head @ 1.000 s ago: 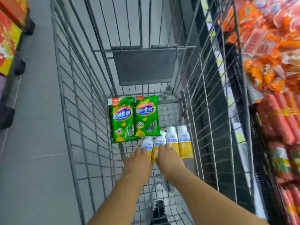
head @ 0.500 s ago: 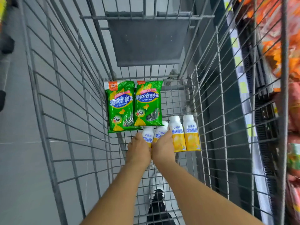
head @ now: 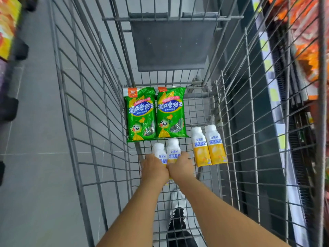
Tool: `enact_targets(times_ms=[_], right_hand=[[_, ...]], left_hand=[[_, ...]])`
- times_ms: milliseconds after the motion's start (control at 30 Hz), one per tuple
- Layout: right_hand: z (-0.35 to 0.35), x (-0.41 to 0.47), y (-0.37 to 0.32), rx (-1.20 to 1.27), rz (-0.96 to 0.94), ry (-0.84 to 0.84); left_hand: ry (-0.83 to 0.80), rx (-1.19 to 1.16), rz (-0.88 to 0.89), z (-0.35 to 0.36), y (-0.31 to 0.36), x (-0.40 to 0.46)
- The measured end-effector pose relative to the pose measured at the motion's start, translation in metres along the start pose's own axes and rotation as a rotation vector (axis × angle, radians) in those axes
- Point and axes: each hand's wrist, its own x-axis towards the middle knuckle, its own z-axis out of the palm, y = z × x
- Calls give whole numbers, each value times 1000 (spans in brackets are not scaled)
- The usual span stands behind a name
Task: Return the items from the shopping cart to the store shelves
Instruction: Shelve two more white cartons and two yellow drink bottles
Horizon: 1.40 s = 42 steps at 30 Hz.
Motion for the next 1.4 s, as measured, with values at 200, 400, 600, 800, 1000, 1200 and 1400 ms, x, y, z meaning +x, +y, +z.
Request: enact_targets(times_ms=[200, 400, 600, 800, 1000, 1200, 1400], right_hand=[[-14, -8, 6, -62, 78, 1], [-70, -49, -5, 203, -123, -74], [-160, -124, -38, 77, -293, -14], [-239, -223, -59, 176, -336, 108], [-308, -331, -54, 500, -439, 235], [-367, -430, -10, 765, -525, 404], [-411, -510, 66, 867, -509, 648]], left_hand=[[16, 84, -10, -7, -1, -14], [-56, 90, 104, -46, 20, -54], [-144, -5, 227, -116, 60, -128], [-164, -166, 428, -189, 96, -218], [-200, -169, 724, -247, 121, -332], [-274, -97, 1008, -264, 154, -430], [-426, 43, 1242, -228, 178, -533]])
